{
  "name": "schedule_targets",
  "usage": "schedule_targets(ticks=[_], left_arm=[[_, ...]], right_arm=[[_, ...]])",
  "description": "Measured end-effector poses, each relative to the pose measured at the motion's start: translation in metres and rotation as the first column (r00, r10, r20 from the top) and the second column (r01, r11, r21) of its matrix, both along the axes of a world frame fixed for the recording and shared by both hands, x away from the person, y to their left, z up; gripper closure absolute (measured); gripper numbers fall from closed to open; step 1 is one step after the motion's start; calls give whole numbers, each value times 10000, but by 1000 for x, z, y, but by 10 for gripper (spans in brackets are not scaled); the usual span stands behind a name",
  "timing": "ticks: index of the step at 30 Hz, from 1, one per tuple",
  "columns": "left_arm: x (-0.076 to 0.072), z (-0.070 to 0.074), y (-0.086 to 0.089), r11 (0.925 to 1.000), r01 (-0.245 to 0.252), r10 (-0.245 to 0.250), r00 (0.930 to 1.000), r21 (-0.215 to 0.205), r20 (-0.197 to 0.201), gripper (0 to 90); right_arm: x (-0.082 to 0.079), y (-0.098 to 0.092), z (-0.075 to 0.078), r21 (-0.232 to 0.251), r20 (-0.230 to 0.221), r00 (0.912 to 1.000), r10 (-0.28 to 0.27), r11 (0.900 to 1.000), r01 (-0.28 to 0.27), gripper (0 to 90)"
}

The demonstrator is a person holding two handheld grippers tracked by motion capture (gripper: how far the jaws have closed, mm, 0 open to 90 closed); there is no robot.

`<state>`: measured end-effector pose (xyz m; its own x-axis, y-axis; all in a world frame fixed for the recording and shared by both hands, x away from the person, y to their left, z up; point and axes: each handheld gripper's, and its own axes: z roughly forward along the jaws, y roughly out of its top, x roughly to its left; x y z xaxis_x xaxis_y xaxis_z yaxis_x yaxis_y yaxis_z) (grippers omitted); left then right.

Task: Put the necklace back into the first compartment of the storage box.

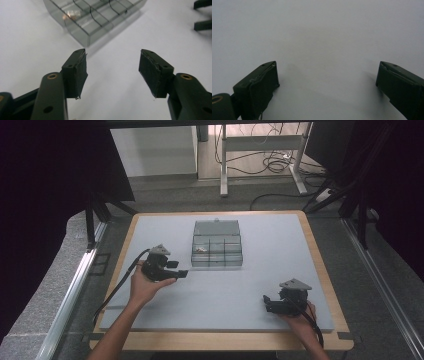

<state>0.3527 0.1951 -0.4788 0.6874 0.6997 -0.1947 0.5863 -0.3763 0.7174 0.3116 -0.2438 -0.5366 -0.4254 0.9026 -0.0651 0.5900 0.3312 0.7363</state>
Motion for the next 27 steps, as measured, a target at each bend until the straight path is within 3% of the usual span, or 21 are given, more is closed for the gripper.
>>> schedule_targets(ticks=[1, 2, 8, 9, 12, 22, 27], left_arm=[[0, 0, 0, 10000, 0, 0, 10000, 0, 0, 382], [-11, -3, 4, 10000, -40, 40, 10000, 34, 28, 375], [-36, -13, 14, 9998, -212, 212, 9997, -46, -88, 340], [-45, -18, 16, 9997, -170, 173, 9996, 149, -224, 337], [-54, -23, 20, 9996, -226, 231, 9993, 166, -298, 334], [-57, -26, 23, 9987, -425, 434, 9985, 290, -319, 327], [-54, -27, 23, 9985, -490, 500, 9978, 245, -435, 319]], right_arm=[[0, 0, 0, 1, 4, 10000, -6, 10000, 6, 38], [0, 0, 0, 2, 4, 10000, -8, 10000, 8, 38], [0, 0, 0, 16, -6, 10000, -43, 10000, 43, 38], [0, 0, 0, 10, -22, 10000, -46, 10000, 46, 38], [2, 2, 2, -80, -208, 9998, -69, 9999, 67, 38], [11, 1, 9, -380, -862, 9958, 294, 9987, -327, 43], [17, -5, 9, -427, -447, 9990, -73, 9991, 54, 46]])
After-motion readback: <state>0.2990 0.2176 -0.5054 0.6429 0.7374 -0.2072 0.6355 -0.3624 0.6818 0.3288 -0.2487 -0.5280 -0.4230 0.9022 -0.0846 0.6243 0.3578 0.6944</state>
